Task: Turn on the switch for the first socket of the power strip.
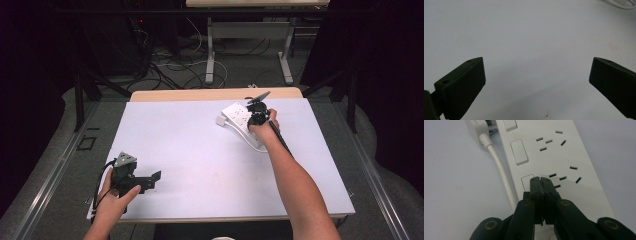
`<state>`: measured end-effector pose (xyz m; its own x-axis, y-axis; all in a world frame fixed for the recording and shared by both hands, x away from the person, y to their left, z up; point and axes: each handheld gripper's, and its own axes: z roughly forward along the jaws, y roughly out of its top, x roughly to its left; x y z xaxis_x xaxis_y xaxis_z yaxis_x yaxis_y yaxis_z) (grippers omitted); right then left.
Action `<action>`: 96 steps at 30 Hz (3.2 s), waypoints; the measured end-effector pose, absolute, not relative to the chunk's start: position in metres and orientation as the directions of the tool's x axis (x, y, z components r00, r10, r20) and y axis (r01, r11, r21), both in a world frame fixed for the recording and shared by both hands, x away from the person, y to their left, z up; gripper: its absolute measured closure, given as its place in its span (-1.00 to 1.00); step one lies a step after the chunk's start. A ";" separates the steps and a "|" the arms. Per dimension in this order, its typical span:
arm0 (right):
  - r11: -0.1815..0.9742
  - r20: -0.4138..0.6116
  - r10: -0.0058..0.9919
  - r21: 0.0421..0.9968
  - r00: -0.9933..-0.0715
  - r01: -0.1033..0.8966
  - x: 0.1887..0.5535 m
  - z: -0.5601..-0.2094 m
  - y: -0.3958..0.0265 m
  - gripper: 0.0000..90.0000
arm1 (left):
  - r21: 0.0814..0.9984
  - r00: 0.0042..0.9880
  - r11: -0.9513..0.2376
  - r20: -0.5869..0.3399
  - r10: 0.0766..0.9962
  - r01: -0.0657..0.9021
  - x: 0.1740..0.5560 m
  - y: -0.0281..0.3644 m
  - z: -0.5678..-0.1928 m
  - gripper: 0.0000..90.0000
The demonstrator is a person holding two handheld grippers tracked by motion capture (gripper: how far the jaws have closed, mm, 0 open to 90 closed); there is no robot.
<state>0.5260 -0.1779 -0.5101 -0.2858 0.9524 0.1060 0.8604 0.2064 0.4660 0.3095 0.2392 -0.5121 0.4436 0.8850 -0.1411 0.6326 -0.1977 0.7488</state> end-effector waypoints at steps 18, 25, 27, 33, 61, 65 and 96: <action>0.193 0.129 0.949 0.479 -0.287 0.856 0.523 -0.514 -0.180 1.00 | 0.748 0.447 -0.207 -0.132 0.885 0.631 0.310 0.238 -0.512 -0.99; 0.205 0.109 0.951 0.480 -0.290 0.853 0.522 -0.513 -0.178 0.96 | 0.750 0.449 -0.207 -0.132 0.883 0.628 0.309 0.239 -0.512 -0.99; 0.202 0.116 0.950 0.477 -0.289 0.855 0.522 -0.513 -0.178 0.95 | 0.751 0.448 -0.205 -0.134 0.884 0.628 0.310 0.238 -0.512 -0.99; 0.202 0.120 0.949 0.477 -0.291 0.855 0.523 -0.513 -0.178 0.88 | 0.754 0.442 -0.193 -0.141 0.886 0.628 0.310 0.238 -0.513 -0.99; 0.260 0.119 0.923 0.507 -0.365 0.822 0.512 -0.500 -0.187 0.34 | 0.749 0.444 -0.202 -0.135 0.886 0.631 0.310 0.238 -0.512 -0.99; 0.271 0.114 0.922 0.496 -0.371 0.825 0.509 -0.498 -0.187 0.30 | 0.749 0.439 -0.195 -0.141 0.887 0.634 0.310 0.237 -0.513 -0.99; 0.358 0.082 0.873 0.561 -0.480 0.747 0.465 -0.478 -0.195 -0.12 | 0.752 0.441 -0.198 -0.134 0.888 0.628 0.310 0.238 -0.513 -0.99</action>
<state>0.4645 -0.1953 -0.4779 -0.4801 0.8733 0.0824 0.7467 0.3576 0.5609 0.3097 0.2383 -0.5127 0.4407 0.8876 -0.1343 0.6283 -0.1981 0.7523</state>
